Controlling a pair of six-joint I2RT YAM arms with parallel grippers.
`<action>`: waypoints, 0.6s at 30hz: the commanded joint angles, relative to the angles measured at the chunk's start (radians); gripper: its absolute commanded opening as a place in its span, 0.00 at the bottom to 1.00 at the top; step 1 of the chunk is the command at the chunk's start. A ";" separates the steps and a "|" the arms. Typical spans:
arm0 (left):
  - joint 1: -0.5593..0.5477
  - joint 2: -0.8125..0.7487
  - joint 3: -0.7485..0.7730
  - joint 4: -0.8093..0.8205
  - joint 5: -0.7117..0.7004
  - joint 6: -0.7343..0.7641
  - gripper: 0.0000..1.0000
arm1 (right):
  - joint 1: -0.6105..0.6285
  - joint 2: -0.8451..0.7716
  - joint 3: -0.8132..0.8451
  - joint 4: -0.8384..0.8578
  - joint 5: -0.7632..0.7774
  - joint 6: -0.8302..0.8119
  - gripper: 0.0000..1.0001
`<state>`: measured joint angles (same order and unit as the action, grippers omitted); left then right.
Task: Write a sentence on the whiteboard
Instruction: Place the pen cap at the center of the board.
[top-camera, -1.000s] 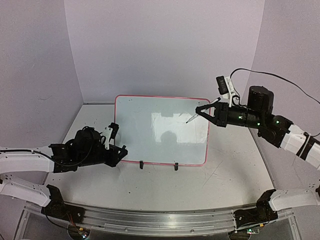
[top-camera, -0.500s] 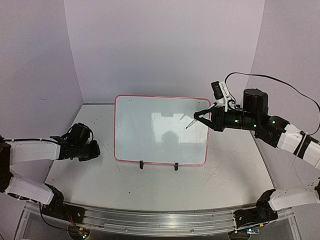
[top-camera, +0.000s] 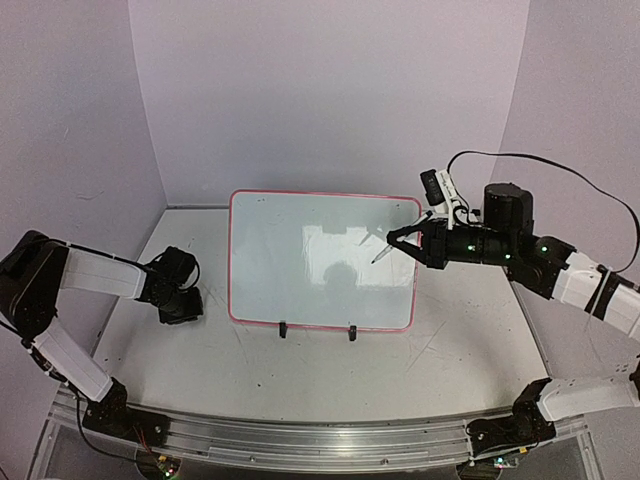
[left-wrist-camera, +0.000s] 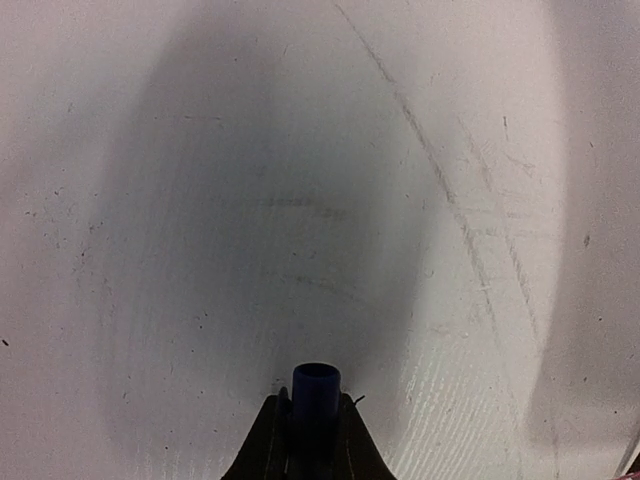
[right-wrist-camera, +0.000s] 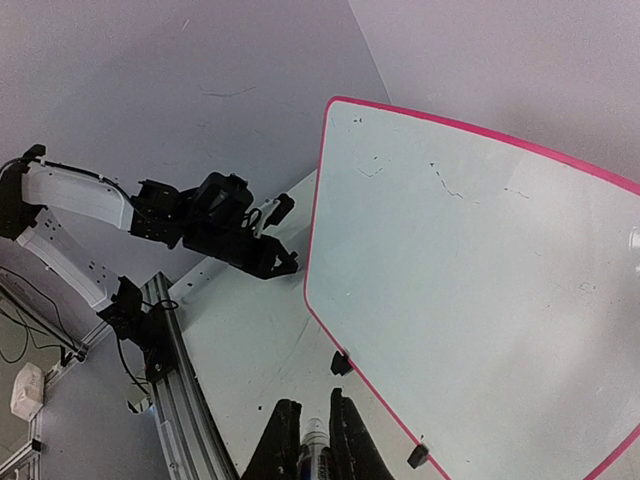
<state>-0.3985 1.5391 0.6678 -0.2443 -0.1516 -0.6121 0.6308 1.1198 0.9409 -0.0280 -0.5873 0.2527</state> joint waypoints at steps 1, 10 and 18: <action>0.006 0.024 0.027 -0.060 -0.057 0.032 0.15 | 0.000 -0.019 -0.009 0.064 -0.003 0.007 0.00; 0.004 0.041 0.054 -0.123 -0.076 0.023 0.26 | -0.001 -0.012 -0.016 0.091 -0.011 0.015 0.00; 0.003 -0.001 0.068 -0.130 -0.060 0.033 0.31 | -0.001 -0.019 -0.028 0.091 -0.011 0.017 0.00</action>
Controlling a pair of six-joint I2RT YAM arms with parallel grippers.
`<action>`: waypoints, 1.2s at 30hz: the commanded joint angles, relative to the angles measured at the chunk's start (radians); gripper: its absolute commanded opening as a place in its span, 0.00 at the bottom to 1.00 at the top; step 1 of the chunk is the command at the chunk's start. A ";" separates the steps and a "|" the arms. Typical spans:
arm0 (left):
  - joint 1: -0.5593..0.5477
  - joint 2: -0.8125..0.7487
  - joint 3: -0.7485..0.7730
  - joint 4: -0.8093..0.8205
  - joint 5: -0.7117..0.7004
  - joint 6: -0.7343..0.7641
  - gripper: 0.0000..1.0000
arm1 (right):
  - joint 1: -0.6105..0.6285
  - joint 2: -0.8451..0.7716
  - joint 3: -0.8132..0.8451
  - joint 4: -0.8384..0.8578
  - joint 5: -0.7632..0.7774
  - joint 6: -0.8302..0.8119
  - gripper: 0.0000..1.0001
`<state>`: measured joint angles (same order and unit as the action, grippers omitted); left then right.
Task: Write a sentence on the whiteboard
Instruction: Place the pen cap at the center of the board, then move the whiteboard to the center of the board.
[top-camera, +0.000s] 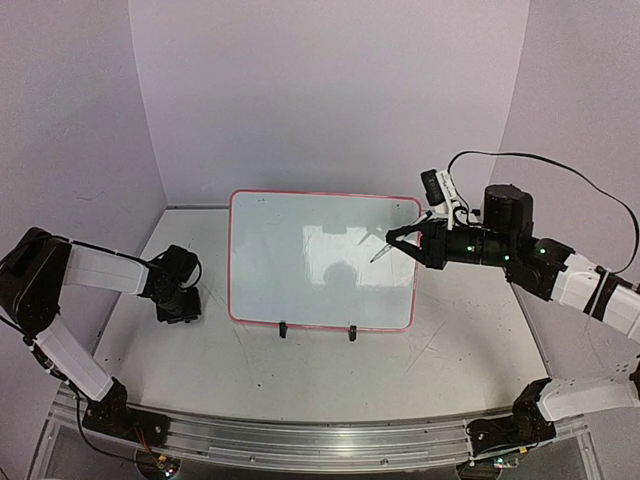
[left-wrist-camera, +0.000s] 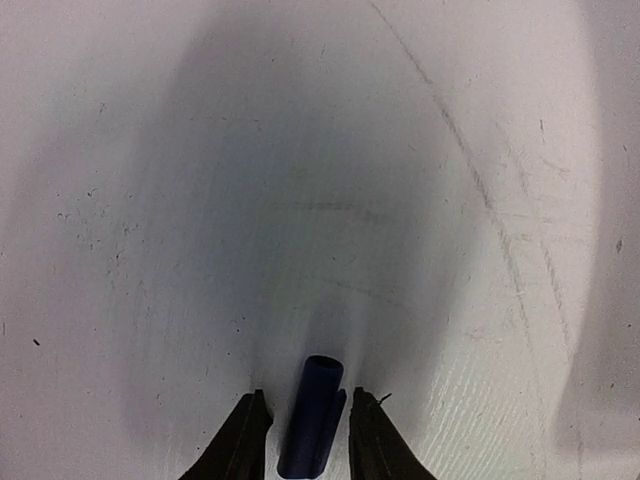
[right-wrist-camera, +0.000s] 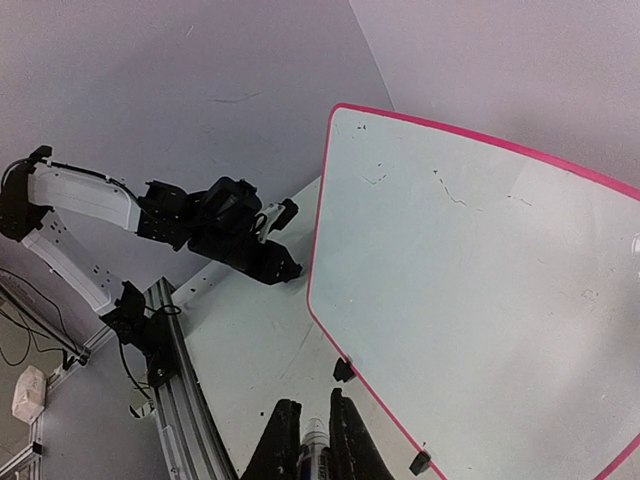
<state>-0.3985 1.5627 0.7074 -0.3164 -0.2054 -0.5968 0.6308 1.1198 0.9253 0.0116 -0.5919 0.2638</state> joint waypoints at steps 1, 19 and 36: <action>0.003 -0.039 0.034 -0.063 -0.004 0.020 0.33 | -0.002 -0.021 -0.014 0.051 -0.005 0.006 0.00; -0.048 -0.348 0.094 -0.115 0.177 -0.024 0.67 | -0.003 -0.043 -0.021 0.022 0.061 -0.004 0.00; -0.632 -0.189 0.103 -0.009 -0.002 -0.200 0.61 | -0.002 0.023 0.016 0.016 0.076 -0.014 0.00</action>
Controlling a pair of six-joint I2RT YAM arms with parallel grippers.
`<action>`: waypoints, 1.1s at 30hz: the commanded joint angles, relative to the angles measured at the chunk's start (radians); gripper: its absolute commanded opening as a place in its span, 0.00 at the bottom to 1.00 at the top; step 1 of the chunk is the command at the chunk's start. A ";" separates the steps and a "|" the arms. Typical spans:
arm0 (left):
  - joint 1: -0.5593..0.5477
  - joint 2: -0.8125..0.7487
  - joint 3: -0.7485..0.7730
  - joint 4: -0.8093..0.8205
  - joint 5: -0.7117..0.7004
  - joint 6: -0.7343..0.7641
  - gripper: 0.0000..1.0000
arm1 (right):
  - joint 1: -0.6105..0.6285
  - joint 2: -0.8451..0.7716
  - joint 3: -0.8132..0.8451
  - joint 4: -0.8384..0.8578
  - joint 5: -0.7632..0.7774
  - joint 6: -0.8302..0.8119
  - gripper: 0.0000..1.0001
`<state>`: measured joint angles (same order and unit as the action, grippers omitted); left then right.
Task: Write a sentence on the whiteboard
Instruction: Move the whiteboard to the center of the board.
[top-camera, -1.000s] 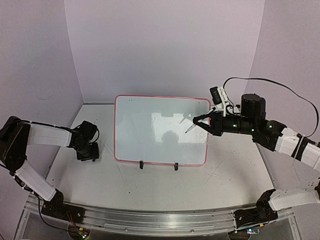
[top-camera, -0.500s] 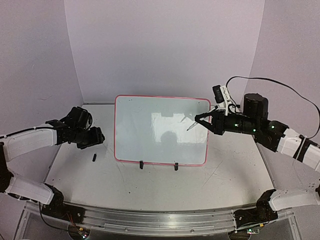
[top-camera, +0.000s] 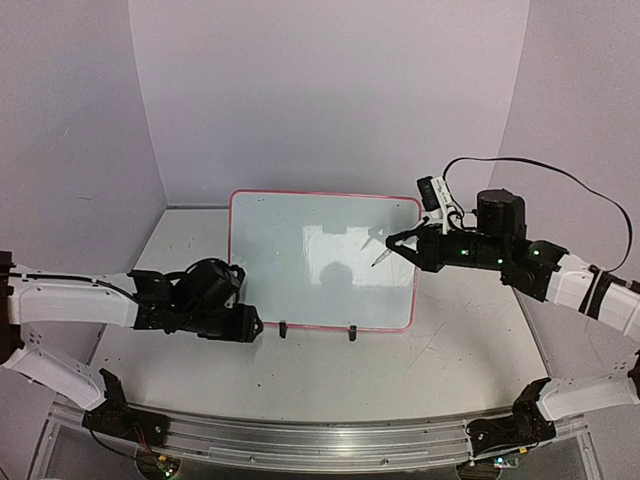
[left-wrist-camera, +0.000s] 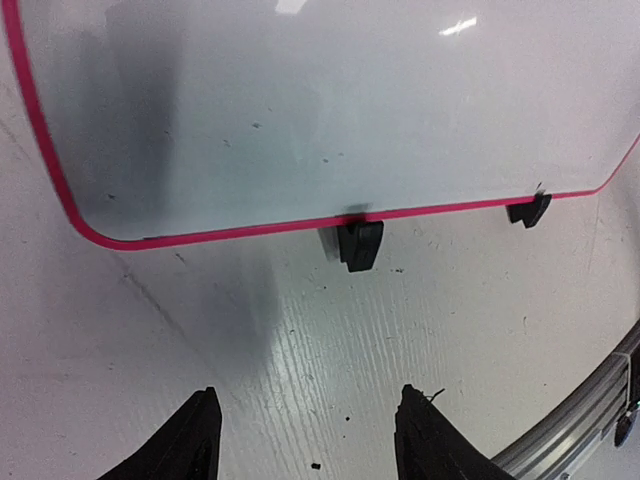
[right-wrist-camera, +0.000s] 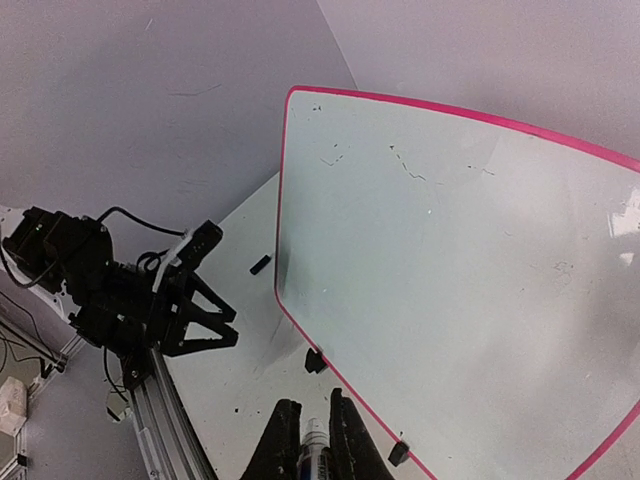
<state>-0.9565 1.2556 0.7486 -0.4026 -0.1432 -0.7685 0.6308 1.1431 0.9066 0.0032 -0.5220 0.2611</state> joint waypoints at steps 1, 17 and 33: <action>-0.094 0.157 0.078 0.084 -0.072 -0.023 0.61 | -0.001 -0.005 0.034 0.024 0.007 -0.011 0.00; -0.155 0.551 0.261 0.171 -0.245 0.075 0.64 | -0.002 -0.098 0.014 0.015 0.025 -0.005 0.00; -0.177 0.714 0.412 0.209 -0.218 0.144 0.34 | -0.001 -0.111 0.009 0.002 0.044 -0.009 0.00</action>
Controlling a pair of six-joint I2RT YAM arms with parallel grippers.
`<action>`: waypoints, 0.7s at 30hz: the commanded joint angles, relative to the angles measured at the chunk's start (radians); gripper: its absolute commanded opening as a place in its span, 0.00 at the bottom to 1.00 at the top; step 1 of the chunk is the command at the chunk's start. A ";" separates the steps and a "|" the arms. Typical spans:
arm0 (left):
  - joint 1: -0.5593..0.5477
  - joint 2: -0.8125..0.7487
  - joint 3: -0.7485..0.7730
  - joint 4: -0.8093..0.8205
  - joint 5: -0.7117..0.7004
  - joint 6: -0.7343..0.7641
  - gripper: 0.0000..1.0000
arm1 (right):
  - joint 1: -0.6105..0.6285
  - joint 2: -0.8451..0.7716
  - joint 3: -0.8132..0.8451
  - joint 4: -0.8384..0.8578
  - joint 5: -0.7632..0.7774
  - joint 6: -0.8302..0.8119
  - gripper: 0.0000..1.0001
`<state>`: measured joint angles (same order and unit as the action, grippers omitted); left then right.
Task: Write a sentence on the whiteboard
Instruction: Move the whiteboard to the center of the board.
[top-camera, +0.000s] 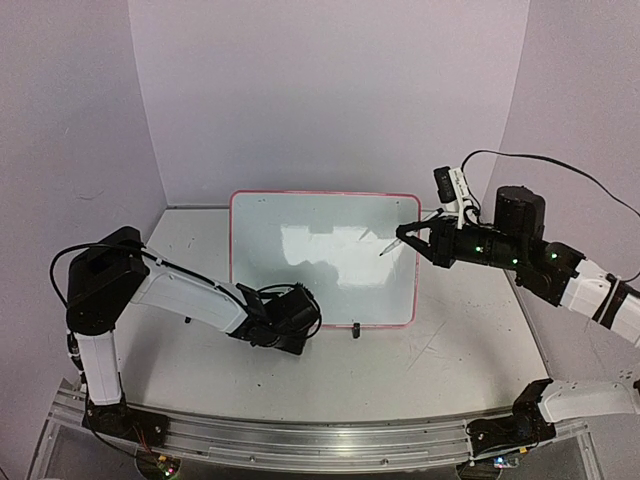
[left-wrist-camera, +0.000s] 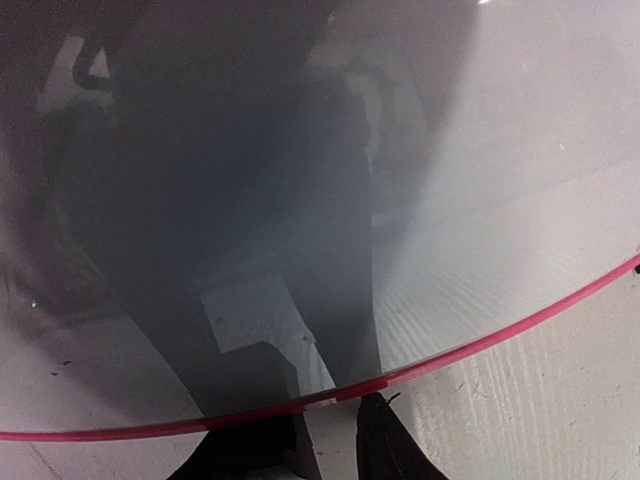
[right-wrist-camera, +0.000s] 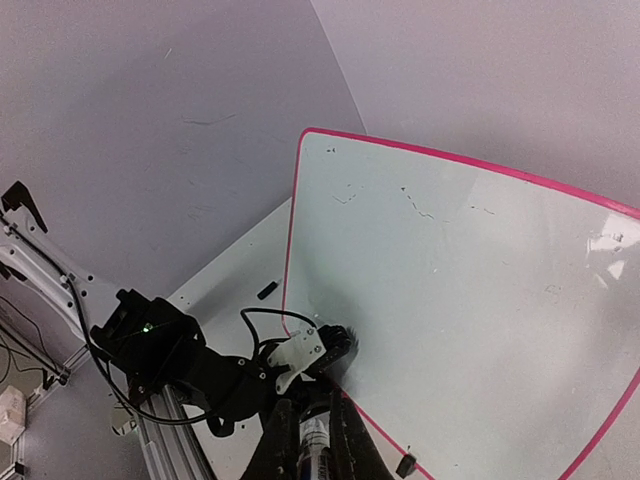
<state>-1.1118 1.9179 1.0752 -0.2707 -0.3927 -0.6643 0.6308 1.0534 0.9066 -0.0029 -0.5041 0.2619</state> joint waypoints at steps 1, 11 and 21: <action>-0.027 0.062 0.100 0.078 0.037 0.043 0.34 | -0.003 -0.021 0.008 0.008 0.028 -0.011 0.00; -0.071 0.160 0.203 0.085 0.092 0.060 0.35 | -0.002 -0.021 0.011 0.003 0.038 -0.013 0.00; -0.076 -0.072 0.081 0.085 0.208 0.115 0.68 | -0.002 -0.010 0.021 -0.029 0.087 -0.044 0.00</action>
<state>-1.1713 2.0041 1.2106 -0.2375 -0.2939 -0.5892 0.6308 1.0515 0.9066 -0.0292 -0.4572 0.2493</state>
